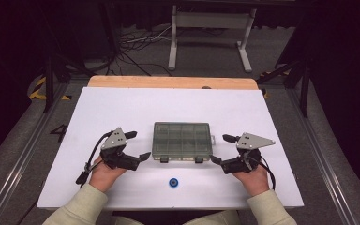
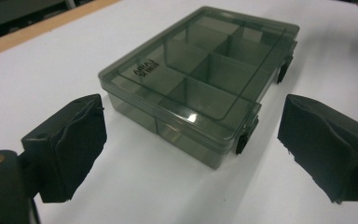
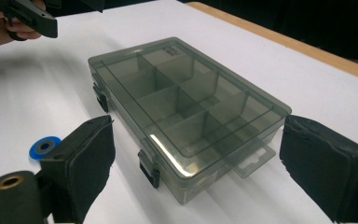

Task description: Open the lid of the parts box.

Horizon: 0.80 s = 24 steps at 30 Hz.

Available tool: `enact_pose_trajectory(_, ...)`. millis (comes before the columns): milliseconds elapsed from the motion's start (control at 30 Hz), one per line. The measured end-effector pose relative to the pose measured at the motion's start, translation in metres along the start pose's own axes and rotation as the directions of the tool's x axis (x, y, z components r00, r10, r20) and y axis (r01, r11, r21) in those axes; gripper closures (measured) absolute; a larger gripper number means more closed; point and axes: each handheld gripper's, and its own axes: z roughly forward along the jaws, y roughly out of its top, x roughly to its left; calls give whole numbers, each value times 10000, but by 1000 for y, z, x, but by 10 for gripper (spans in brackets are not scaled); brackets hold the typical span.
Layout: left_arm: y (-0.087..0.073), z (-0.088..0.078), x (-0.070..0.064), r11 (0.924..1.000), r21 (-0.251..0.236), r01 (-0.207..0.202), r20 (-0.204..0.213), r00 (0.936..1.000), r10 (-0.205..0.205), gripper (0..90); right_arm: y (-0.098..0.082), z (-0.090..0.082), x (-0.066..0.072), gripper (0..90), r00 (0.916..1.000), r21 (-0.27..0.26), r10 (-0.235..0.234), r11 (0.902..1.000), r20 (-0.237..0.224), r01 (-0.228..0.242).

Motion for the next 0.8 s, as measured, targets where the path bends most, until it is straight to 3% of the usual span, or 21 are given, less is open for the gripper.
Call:
enact_pose_trajectory(100,-1,4,0,9995,271,-144,114,9998,141,87,-4,3,-2,108,9998,184,186,9997,-81,-184)
enact_pose_trajectory(267,-6,12,1,9972,746,16,224,9997,-33,101,-9,8,-3,125,9991,578,335,9978,-271,-319)
enact_pose_trajectory(467,-8,17,0,9941,1086,-59,277,9996,29,115,-14,14,-3,158,9985,1031,365,9941,-402,-322)
enact_pose_trajectory(800,-13,27,1,9805,1963,-43,479,9988,-52,158,-22,21,-3,244,9981,1646,395,9859,-474,-312)
